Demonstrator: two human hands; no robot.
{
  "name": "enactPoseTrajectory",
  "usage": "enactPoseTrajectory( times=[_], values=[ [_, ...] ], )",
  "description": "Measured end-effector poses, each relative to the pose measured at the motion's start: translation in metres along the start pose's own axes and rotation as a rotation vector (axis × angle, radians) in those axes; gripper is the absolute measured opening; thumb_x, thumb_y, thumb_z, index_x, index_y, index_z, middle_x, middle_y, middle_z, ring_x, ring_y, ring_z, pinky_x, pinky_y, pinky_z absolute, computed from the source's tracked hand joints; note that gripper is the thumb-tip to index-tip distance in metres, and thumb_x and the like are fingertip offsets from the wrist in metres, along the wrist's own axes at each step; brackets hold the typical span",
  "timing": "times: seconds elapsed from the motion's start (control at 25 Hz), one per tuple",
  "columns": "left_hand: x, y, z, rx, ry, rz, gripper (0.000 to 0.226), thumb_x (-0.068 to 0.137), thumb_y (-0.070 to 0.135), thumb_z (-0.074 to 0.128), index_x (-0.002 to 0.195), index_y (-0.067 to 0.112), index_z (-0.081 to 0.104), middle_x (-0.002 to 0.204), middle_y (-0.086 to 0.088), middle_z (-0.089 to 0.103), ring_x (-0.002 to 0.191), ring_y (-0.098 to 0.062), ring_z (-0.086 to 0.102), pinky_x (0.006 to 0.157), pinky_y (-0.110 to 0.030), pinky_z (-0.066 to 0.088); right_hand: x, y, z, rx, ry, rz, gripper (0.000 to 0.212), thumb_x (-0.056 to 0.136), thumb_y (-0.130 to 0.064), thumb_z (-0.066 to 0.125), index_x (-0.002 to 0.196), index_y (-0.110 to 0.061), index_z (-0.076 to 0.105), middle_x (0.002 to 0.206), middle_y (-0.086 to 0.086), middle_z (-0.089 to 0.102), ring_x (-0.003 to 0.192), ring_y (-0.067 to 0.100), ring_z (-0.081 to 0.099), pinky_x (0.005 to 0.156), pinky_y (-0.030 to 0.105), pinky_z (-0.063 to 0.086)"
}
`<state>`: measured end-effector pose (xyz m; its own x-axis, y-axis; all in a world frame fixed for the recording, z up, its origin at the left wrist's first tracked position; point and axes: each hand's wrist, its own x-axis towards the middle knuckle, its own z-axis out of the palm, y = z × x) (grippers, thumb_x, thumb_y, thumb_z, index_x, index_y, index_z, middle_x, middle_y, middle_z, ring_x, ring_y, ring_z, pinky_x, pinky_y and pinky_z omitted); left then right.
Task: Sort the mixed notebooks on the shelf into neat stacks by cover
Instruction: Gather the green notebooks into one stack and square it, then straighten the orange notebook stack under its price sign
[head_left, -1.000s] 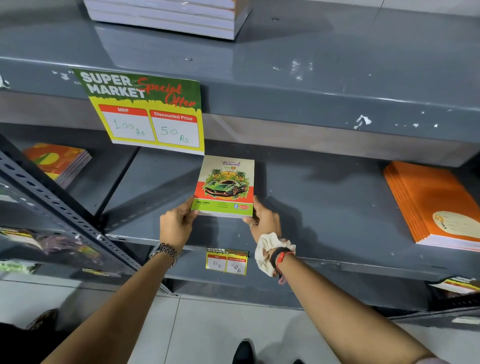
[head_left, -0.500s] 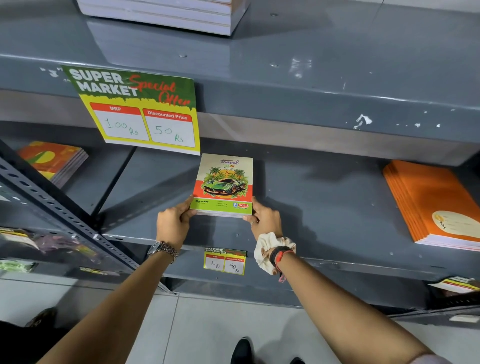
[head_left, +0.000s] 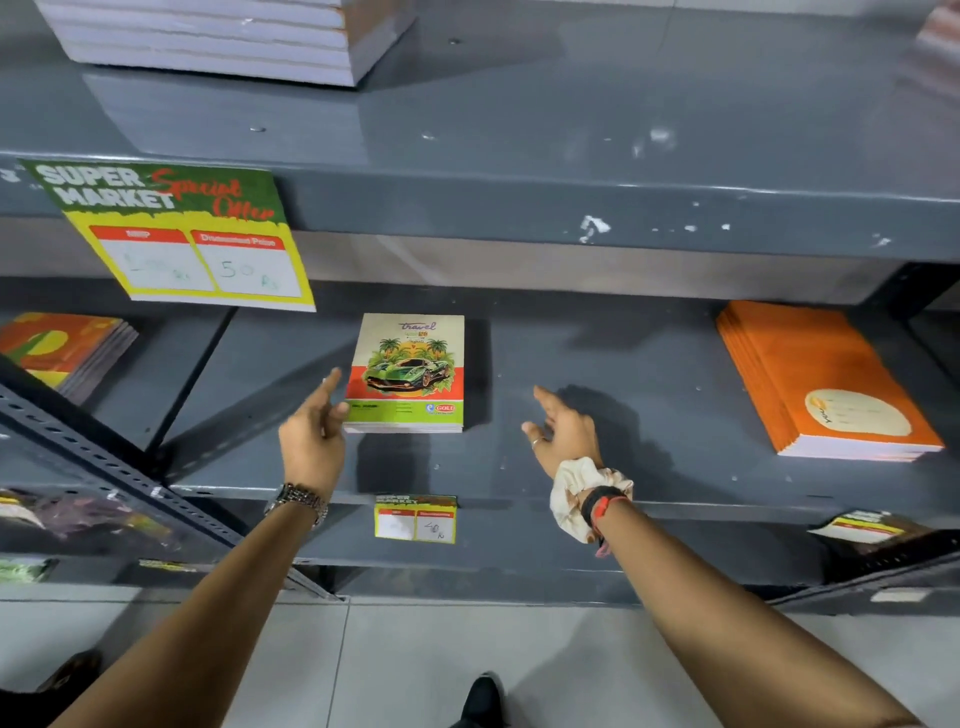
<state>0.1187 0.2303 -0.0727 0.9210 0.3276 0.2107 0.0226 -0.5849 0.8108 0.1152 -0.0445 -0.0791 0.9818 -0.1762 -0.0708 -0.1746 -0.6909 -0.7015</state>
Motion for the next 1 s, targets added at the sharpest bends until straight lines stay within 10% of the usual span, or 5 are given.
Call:
enactPoseTrajectory(
  times=[0.08, 0.24, 0.52, 0.72, 1.0],
  values=[
    [-0.008, 0.024, 0.015, 0.01, 0.007, 0.084, 0.038, 0.091, 0.011, 0.046, 0.129, 0.014, 0.049, 0.083, -0.013, 0.067, 0.071, -0.028, 0.06, 0.073, -0.037, 0.051, -0.002, 0.027, -0.033, 0.013, 0.076, 0.018, 0.048, 0.085, -0.013, 0.059, 0.132, -0.019, 0.047, 0.106, 0.019, 0.07, 0.09, 0.036, 0.067, 0.085, 0.039, 0.055],
    [-0.043, 0.084, 0.077, -0.083, -0.074, 0.169, 0.037, 0.094, 0.019, 0.041, 0.131, 0.016, 0.046, 0.103, 0.006, 0.058, 0.084, -0.014, 0.053, 0.076, -0.022, 0.041, -0.008, 0.093, -0.107, -0.001, 0.201, 0.056, 0.047, 0.082, -0.007, 0.058, 0.127, -0.019, 0.052, 0.101, 0.03, 0.068, 0.093, 0.044, 0.065, 0.085, 0.051, 0.054],
    [-0.134, 0.187, 0.223, -0.134, -0.463, 0.054, 0.044, 0.092, 0.021, 0.045, 0.134, 0.014, 0.04, 0.078, 0.017, 0.043, 0.077, -0.008, 0.049, 0.087, -0.03, 0.041, -0.033, 0.194, -0.248, -0.068, 0.36, 0.027, 0.041, 0.083, -0.005, 0.056, 0.124, -0.012, 0.055, 0.105, 0.023, 0.07, 0.087, 0.04, 0.065, 0.084, 0.042, 0.053],
    [-0.179, 0.258, 0.299, -0.175, -0.665, 0.051, 0.043, 0.093, 0.021, 0.043, 0.134, 0.008, 0.039, 0.134, -0.011, 0.052, 0.121, -0.018, 0.05, 0.105, -0.027, 0.033, -0.02, 0.261, -0.31, -0.014, 0.334, 0.11, 0.044, 0.088, -0.012, 0.053, 0.131, -0.014, 0.046, 0.124, 0.017, 0.061, 0.107, 0.038, 0.059, 0.09, 0.037, 0.048],
    [-0.2, 0.298, 0.353, -0.278, -0.661, -0.04, 0.042, 0.095, 0.03, 0.036, 0.134, 0.017, 0.041, 0.127, 0.001, 0.053, 0.118, -0.015, 0.048, 0.098, -0.024, 0.034, 0.003, 0.302, -0.33, 0.279, 0.126, 0.28, 0.049, 0.092, -0.021, 0.052, 0.138, -0.009, 0.038, 0.141, 0.013, 0.047, 0.128, 0.029, 0.046, 0.109, 0.035, 0.033]
  ],
)
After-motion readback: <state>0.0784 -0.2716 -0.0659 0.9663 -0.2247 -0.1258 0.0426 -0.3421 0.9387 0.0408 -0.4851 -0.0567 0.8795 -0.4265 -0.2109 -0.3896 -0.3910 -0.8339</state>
